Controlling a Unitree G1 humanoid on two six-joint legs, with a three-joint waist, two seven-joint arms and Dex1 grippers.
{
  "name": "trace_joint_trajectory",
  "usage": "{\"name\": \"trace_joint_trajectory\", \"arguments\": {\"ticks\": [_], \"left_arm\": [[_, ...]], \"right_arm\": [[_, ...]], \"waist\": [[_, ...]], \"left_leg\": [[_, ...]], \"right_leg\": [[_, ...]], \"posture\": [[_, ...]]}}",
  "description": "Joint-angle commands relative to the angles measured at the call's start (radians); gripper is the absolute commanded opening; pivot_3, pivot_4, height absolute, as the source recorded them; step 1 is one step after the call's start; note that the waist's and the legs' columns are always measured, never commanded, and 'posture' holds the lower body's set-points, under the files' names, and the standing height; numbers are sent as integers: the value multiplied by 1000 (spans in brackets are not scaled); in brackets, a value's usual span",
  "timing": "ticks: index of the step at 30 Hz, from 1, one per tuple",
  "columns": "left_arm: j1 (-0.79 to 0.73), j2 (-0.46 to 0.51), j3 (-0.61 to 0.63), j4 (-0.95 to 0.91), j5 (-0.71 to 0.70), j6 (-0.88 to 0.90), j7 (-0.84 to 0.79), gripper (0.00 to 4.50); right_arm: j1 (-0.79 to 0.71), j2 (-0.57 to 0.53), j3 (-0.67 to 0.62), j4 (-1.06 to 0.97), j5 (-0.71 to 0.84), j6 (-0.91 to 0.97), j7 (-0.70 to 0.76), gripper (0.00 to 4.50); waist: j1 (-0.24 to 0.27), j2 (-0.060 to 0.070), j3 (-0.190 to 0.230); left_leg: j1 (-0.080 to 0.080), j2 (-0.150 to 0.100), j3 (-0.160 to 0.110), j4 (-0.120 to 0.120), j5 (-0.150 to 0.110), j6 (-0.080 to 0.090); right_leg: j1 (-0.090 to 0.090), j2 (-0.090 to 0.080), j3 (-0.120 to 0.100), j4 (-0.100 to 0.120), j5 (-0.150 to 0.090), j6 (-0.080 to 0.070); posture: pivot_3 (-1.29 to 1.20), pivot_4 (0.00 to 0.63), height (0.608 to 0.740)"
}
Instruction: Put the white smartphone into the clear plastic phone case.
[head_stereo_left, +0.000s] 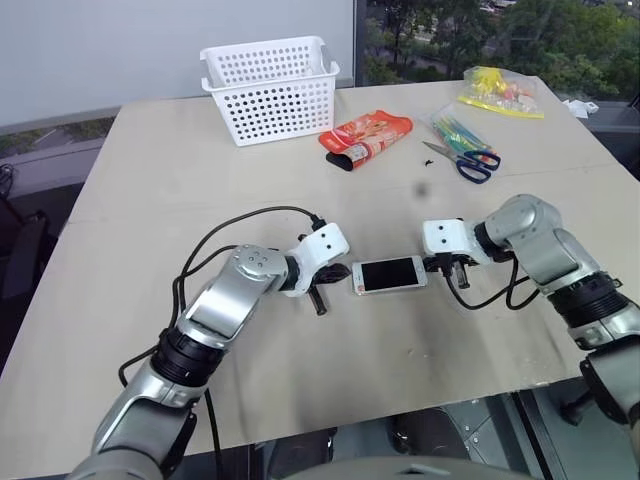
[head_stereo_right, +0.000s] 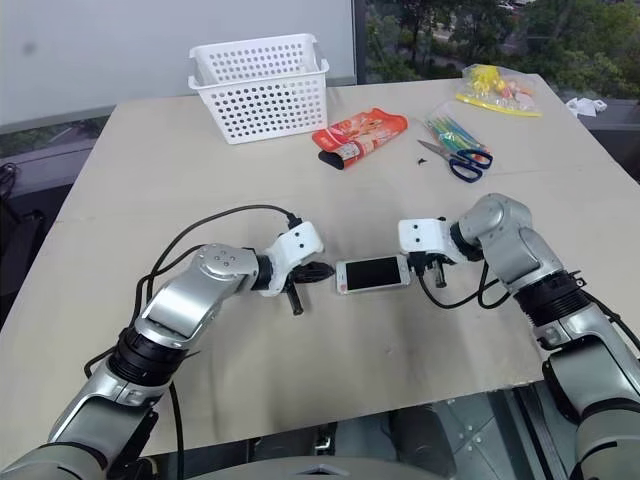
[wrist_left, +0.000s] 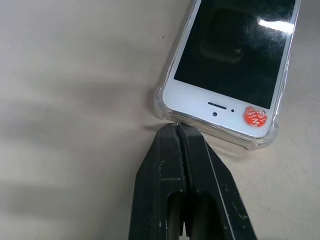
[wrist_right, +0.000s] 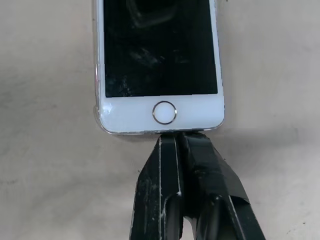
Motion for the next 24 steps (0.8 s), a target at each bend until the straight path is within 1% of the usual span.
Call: {"name": "trace_joint_trajectory", "arguments": {"ticks": [1,5,8,13,20,24], "left_arm": [[15,-56,-85,-2,-18,-1,-11,0],[13,-75,-84,17,-11,-11,-7,0],[12,-85,-82,29,-5,-17,-7,0],[18,-81,-77,29,5,-17,-7,0],[43,-13,-22,-6,4,-4,-21,0],[47,45,8,-36,-10,6,-43,0]], "right_arm": [[1,55,12,-102,33,56,-22,108],[4,82,5,-126,41,104,-52,108],[10,97,-4,-143,47,151,-77,108],[56,70,-16,-196,50,229,-91,108],[128,3,-71,-249,64,280,-121,108],[150,-21,-77,-280,83,301,-133,108]], "waist": [[0,0,0],[-2,0,-1],[-4,0,-1],[-4,1,-1],[-6,1,-2],[-10,1,-1]], "left_leg": [[0,0,0,0,0,0],[2,0,0,2,0,0],[8,0,0,2,0,0],[14,2,-2,2,0,0],[14,2,-6,2,0,0],[12,2,-6,0,0,0]], "right_leg": [[0,0,0,0,0,0],[3,0,0,0,0,-1],[8,0,0,0,-1,-1],[14,0,0,0,-2,2],[14,0,0,-1,-3,2],[12,0,0,-2,-3,2]], "posture": [[0,150,740],[0,150,740],[0,150,740],[0,150,740],[0,150,740],[0,150,740]]}}
